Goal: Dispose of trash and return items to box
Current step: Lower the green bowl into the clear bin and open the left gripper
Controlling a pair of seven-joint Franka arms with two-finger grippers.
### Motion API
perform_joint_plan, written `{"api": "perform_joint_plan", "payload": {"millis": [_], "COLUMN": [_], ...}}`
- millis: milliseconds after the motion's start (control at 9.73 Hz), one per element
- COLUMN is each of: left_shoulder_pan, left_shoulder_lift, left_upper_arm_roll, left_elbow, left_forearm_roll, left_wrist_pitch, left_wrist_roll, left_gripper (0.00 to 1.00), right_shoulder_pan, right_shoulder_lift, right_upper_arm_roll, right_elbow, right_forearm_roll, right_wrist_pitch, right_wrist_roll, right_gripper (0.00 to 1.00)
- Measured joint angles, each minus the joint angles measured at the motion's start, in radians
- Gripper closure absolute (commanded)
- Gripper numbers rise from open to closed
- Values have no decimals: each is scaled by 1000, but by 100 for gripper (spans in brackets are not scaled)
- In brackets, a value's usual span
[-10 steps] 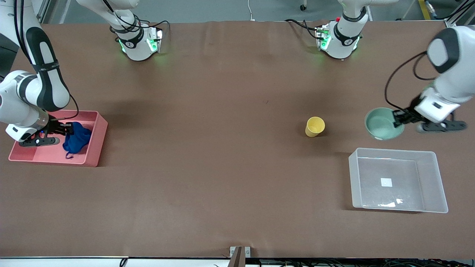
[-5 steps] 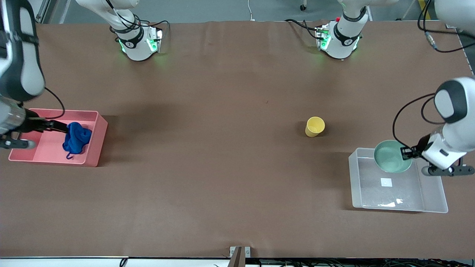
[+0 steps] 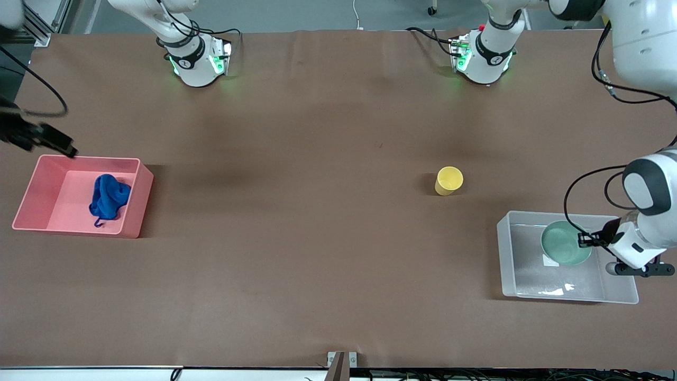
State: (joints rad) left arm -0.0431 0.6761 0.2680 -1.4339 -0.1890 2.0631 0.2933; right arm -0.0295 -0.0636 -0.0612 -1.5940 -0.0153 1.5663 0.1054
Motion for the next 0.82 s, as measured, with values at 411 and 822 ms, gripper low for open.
{"api": "perform_joint_plan", "payload": {"millis": [411, 822], "left_shoulder_pan": [4, 38], "left_shoulder_lift": [122, 140], "left_upper_arm_roll": [5, 11], "left_elbow": [52, 61], "left_forearm_roll": [-33, -50], "left_wrist_pitch": [116, 141], "left_wrist_roll": [1, 1], "left_gripper": [95, 0], "right_shoulder_pan": [-5, -10], "right_shoulder_lift": [43, 59], "right_upper_arm_roll": [5, 1], "right_elbow": [96, 110], "right_forearm_roll": [0, 0], "right_wrist_pitch": [-58, -107], "right_wrist_roll": [-1, -1], "right_gripper": [0, 0]}}
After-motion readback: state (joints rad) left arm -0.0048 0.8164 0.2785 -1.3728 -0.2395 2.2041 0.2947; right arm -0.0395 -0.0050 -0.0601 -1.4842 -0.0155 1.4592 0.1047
